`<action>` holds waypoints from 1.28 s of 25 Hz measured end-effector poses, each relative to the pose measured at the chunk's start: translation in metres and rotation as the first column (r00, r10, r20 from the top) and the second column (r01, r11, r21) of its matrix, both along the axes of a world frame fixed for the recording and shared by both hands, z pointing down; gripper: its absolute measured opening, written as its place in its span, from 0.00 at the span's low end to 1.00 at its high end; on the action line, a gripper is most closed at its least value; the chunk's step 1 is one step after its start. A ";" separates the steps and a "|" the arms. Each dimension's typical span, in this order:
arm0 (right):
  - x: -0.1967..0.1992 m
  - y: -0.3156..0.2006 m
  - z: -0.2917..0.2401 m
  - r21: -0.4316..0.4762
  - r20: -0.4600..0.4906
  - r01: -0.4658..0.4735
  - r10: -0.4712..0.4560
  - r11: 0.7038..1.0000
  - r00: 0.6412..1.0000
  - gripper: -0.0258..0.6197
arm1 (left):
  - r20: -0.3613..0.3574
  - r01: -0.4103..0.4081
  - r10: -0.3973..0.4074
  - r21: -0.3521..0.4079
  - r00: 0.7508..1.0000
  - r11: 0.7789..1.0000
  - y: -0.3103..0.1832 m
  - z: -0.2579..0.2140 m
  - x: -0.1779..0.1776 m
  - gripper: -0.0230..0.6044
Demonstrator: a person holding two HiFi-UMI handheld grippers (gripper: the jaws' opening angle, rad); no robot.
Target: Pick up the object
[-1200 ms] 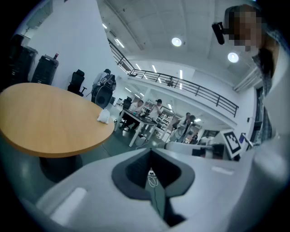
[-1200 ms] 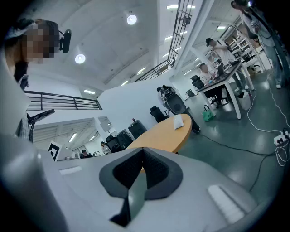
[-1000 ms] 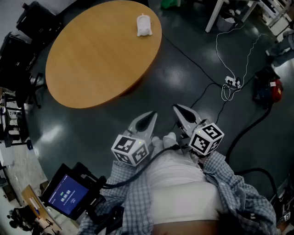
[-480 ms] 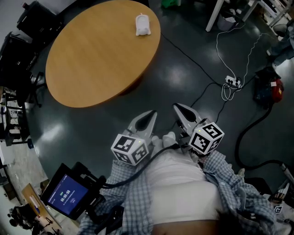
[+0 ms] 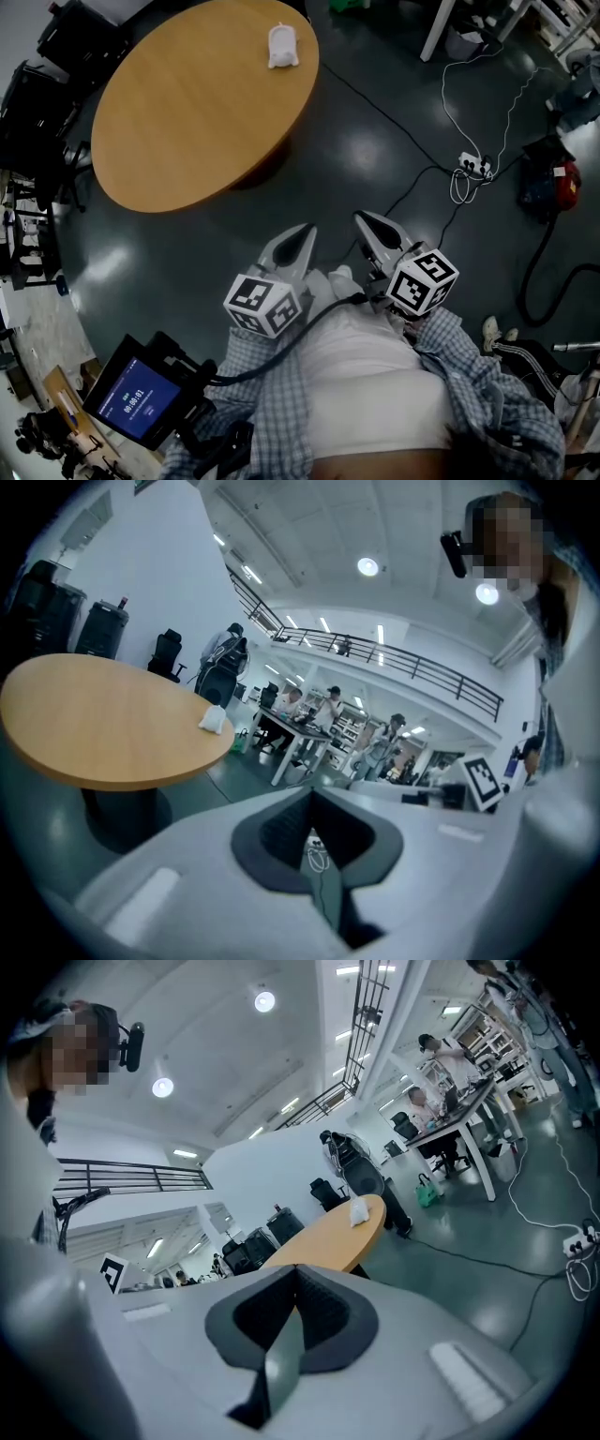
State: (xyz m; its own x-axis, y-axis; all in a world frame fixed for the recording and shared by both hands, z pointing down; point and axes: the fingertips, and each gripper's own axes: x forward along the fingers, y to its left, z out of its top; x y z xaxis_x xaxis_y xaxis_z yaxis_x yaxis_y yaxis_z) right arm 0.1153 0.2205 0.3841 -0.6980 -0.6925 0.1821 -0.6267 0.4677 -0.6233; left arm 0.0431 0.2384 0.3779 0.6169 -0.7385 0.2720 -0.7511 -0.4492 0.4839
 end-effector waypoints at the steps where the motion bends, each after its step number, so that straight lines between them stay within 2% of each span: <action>1: 0.002 0.000 -0.001 -0.005 -0.004 0.001 -0.001 1.000 1.000 0.05 | -0.004 0.003 -0.003 -0.002 1.000 1.000 0.000 -0.001 0.001 0.04; 10: 0.018 -0.007 -0.001 -0.024 -0.008 -0.028 0.028 0.999 1.000 0.05 | -0.004 -0.003 0.003 0.007 1.000 1.000 -0.006 -0.010 0.009 0.04; 24: 0.026 -0.006 -0.004 0.009 0.002 -0.072 0.072 0.997 0.997 0.05 | 0.006 -0.021 0.021 0.042 1.000 0.999 -0.011 -0.015 0.009 0.04; 26: 0.024 -0.015 -0.005 0.018 0.005 -0.073 0.073 0.997 0.997 0.05 | 0.004 -0.017 0.016 0.051 1.000 0.999 -0.022 -0.015 0.006 0.04; 32: 0.008 -0.083 0.004 0.009 -0.009 -0.055 0.055 0.998 0.998 0.05 | -0.011 -0.015 0.015 0.028 1.000 1.000 -0.095 -0.004 -0.011 0.04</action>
